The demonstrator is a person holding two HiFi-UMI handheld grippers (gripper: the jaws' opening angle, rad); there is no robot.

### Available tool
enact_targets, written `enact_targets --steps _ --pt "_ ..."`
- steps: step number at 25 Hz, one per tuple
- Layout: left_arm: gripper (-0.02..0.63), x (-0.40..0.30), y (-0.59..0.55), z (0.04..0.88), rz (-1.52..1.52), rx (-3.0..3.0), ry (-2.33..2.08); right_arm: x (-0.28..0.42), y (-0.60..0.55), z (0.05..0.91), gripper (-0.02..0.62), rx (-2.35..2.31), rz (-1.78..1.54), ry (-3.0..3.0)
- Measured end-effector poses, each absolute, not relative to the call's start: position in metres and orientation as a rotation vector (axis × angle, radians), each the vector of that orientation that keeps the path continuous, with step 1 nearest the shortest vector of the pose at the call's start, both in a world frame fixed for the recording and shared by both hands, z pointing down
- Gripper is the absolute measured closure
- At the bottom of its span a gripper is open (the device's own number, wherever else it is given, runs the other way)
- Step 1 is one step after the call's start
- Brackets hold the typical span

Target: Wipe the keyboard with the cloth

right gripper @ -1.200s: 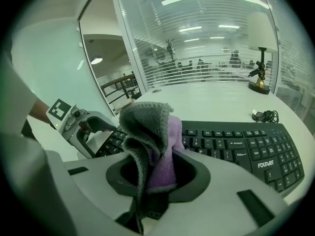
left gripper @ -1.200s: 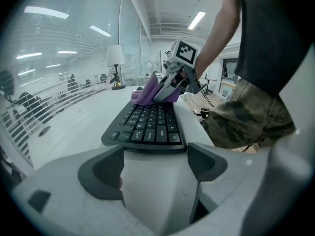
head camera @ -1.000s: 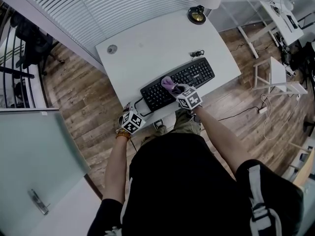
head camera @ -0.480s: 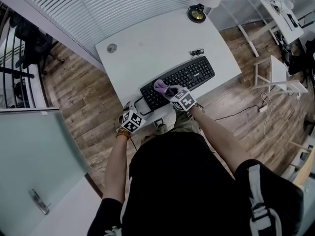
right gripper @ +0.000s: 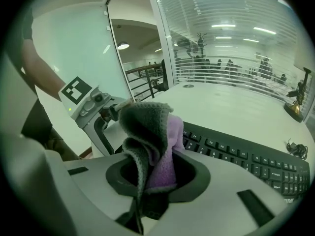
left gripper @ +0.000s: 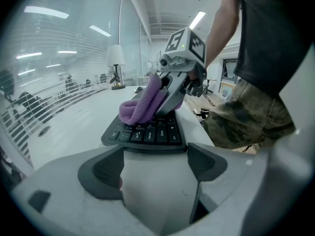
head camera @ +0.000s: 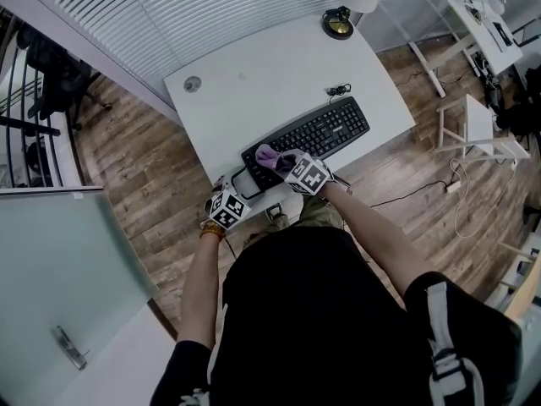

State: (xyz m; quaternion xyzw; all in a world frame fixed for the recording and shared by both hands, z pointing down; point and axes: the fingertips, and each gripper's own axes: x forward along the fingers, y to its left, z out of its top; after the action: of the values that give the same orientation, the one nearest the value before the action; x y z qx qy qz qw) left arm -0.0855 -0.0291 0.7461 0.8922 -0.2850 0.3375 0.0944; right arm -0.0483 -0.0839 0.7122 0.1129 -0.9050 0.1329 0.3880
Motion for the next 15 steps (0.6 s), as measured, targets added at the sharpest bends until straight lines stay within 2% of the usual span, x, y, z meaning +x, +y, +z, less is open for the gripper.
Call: enact_targets --steps 15 --pt "0.206 -0.085 -0.03 0.745 0.999 2.639 -0.843 -0.081 -0.056 0.707 0.495 0.052 0.123 -2.256"
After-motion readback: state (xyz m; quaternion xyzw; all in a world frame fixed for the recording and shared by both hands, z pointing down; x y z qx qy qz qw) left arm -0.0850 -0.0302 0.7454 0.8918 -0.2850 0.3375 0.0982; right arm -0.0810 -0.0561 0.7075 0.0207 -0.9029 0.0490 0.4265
